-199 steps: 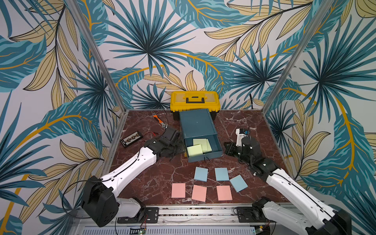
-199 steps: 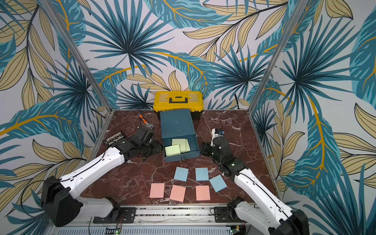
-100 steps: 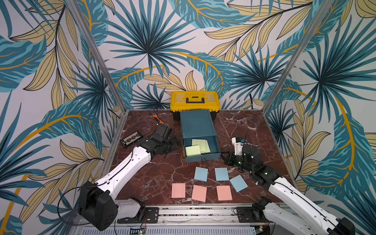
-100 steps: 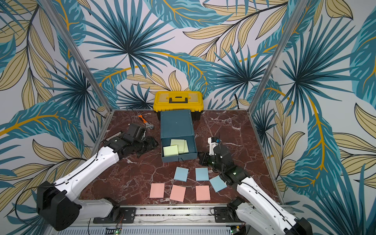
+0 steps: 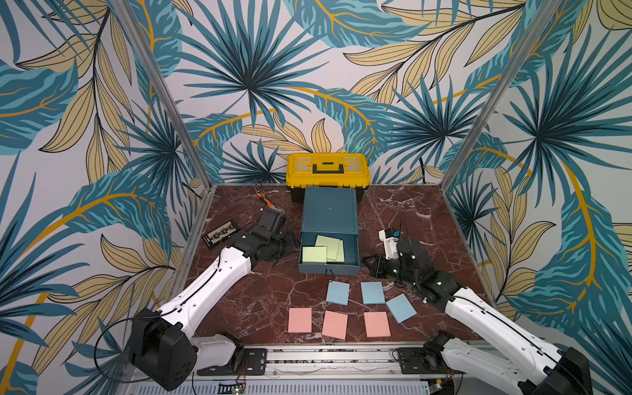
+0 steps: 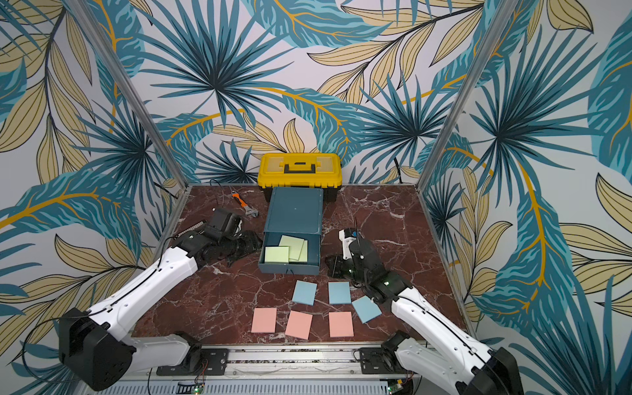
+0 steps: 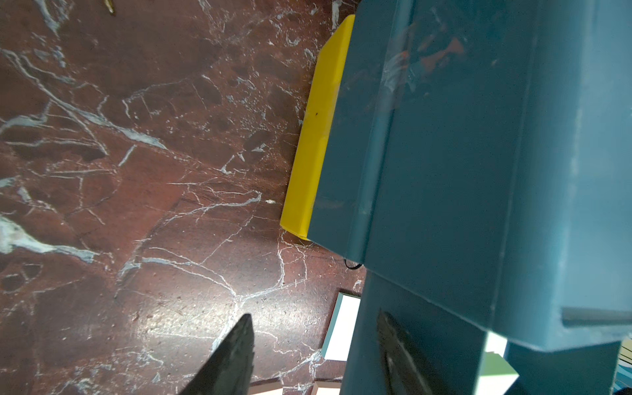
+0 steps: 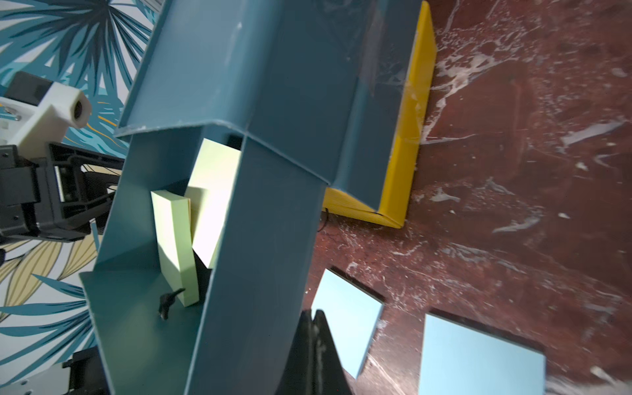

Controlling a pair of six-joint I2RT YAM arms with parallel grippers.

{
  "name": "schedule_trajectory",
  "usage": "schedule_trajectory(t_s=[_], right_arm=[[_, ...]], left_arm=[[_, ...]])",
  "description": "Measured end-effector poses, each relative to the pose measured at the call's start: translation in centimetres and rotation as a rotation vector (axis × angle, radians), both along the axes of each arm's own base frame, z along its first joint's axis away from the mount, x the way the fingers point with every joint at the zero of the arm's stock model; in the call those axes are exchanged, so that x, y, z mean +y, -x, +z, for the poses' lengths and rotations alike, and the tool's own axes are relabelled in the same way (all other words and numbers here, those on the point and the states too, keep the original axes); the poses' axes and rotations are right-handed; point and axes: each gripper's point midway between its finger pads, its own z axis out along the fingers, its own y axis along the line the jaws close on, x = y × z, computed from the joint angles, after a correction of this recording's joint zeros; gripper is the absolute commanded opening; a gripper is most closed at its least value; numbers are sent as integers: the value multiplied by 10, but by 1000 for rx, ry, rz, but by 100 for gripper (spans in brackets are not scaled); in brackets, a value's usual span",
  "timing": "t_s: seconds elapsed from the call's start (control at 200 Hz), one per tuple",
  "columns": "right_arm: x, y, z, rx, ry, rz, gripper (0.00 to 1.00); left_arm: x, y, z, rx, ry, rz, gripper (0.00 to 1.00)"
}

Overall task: Please put the sticky notes in the drawer by color
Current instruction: Adjust the storage box at the center of the board, then close the drawer in the storage box.

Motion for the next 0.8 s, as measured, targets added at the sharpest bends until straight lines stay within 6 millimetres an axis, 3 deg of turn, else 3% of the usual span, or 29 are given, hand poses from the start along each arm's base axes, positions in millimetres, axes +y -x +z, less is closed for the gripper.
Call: schedule_trajectory(t_s=[0.115, 0.21, 0.426, 0.586, 0.801], right_arm=[[-11, 19, 9, -13, 9, 17, 1], [-8, 38, 17, -12, -17, 81, 1], [32, 77, 15, 75, -49, 306, 1], [63, 83, 9, 108, -45, 404, 1], [73, 77, 11, 80, -53, 407, 1]], left_arm=[[2, 2, -5, 13, -8, 0, 59], [5, 4, -9, 26, -14, 5, 59], [7, 3, -10, 29, -16, 11, 59], [11, 6, -10, 38, -24, 19, 60], [24, 11, 3, -1, -32, 50, 61]])
